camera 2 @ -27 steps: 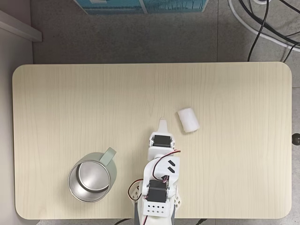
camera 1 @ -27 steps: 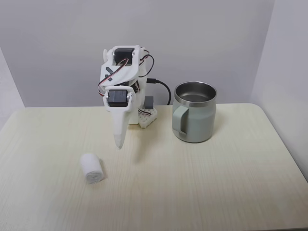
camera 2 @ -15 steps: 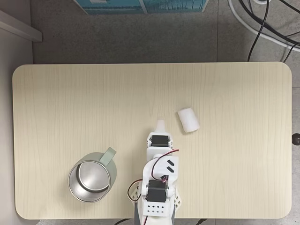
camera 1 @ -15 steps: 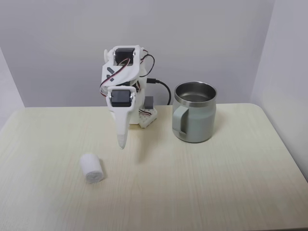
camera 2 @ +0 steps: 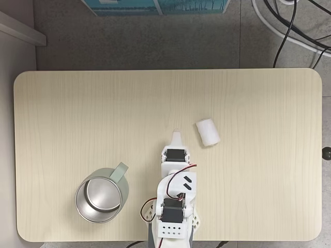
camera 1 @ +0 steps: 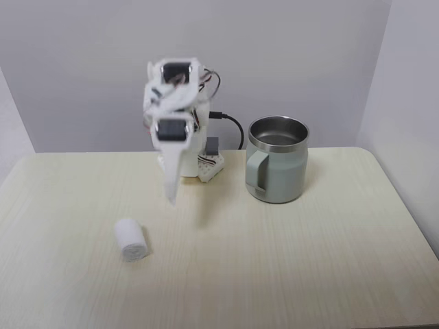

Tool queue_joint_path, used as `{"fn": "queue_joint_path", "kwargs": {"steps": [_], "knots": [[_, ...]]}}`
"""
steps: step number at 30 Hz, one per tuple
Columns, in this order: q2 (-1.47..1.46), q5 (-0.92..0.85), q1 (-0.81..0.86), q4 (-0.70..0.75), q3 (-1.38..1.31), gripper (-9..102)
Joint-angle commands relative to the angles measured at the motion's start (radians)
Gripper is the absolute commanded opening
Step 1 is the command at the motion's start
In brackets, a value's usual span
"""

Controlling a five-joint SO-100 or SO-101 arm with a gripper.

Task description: Grasp a dressing and put it in the cup.

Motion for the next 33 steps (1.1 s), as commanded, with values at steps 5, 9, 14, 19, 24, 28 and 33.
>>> {"fn": "queue_joint_path", "kwargs": {"steps": [5, 9, 14, 19, 24, 28, 33], "knots": [[0.492, -0.374, 0.107, 0.130, 0.518, 4], [0.784, -0.738, 0.187, 0.288, 0.778, 13], [1.003, -1.158, 0.278, 0.402, 0.939, 21], [1.117, -1.598, 0.367, 0.456, 0.945, 24], [1.220, -1.856, 0.416, 0.430, 0.919, 26], [1.295, -1.876, 0.419, 0.293, 0.859, 26], [1.388, -1.876, 0.417, 0.140, 0.756, 26]]}}
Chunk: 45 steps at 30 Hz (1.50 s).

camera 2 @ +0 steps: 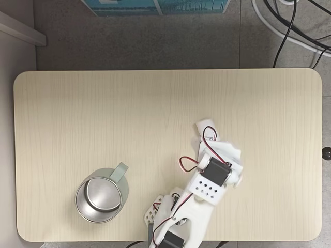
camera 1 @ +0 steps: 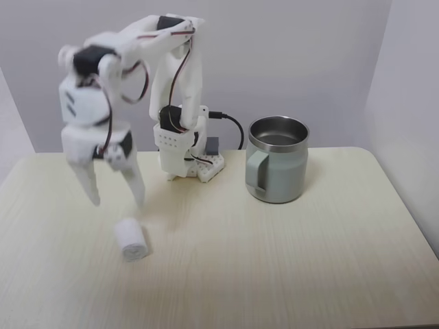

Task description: Grasp a dressing and put it in the cup.

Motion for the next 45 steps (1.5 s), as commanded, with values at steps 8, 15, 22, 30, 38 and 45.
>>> {"fn": "queue_joint_path", "kwargs": {"steps": [8, 15, 22, 30, 38, 45], "knots": [[0.081, 0.002, -0.014, -0.293, -0.215, 26], [0.164, 0.034, -0.032, -0.394, -0.249, 25], [0.164, 0.037, -0.035, -0.436, -0.273, 16], [0.169, 0.152, -0.097, -0.285, -0.190, 0], [0.072, 0.368, -0.249, 0.089, 0.110, -1], [-0.138, 0.686, -0.476, 0.169, 0.213, -1]]}}
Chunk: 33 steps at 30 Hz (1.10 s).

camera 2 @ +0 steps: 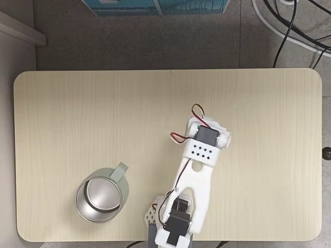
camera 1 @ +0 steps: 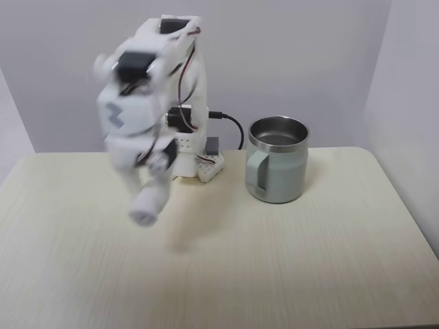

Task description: Grasp a dressing and put it in the cup.

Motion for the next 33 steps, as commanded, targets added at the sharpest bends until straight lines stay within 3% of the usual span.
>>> {"fn": "queue_joint_path", "kwargs": {"steps": [1, 16, 26, 33], "knots": [[-0.129, 0.133, -0.112, 0.026, 0.069, -1], [-0.399, 0.709, -0.851, 0.147, 0.063, 0], [-0.528, 0.873, -1.186, 0.115, -0.084, 0], [-0.609, 0.922, -1.307, 0.114, -0.156, 0]]}}
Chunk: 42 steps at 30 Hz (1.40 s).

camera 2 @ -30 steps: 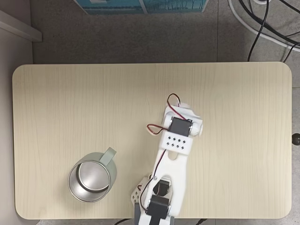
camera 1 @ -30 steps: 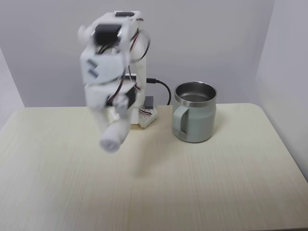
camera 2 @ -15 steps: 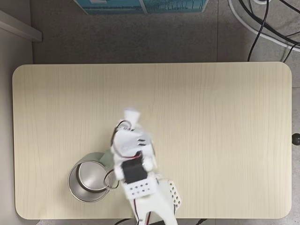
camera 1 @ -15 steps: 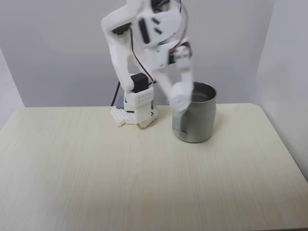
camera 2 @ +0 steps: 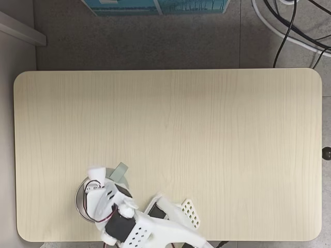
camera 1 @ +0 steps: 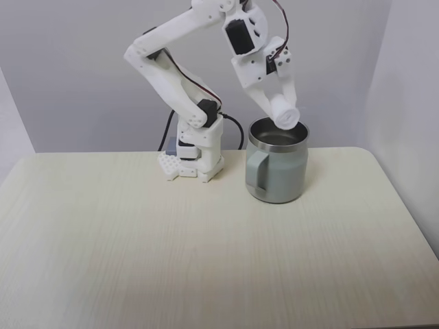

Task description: Grasp a dressing and put it in the cup.

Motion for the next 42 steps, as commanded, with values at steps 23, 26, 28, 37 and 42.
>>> {"fn": "queue_joint_path", "kwargs": {"steps": [23, 26, 28, 37, 42], "knots": [[-0.144, 0.038, -0.063, -0.054, -0.212, 17], [-0.147, 0.031, -0.061, -0.038, -0.206, 19], [-0.150, 0.025, -0.058, -0.032, -0.206, 19], [-0.149, 0.040, -0.087, -0.055, -0.213, 19], [-0.164, 0.040, -0.081, -0.054, -0.218, 18]]}}
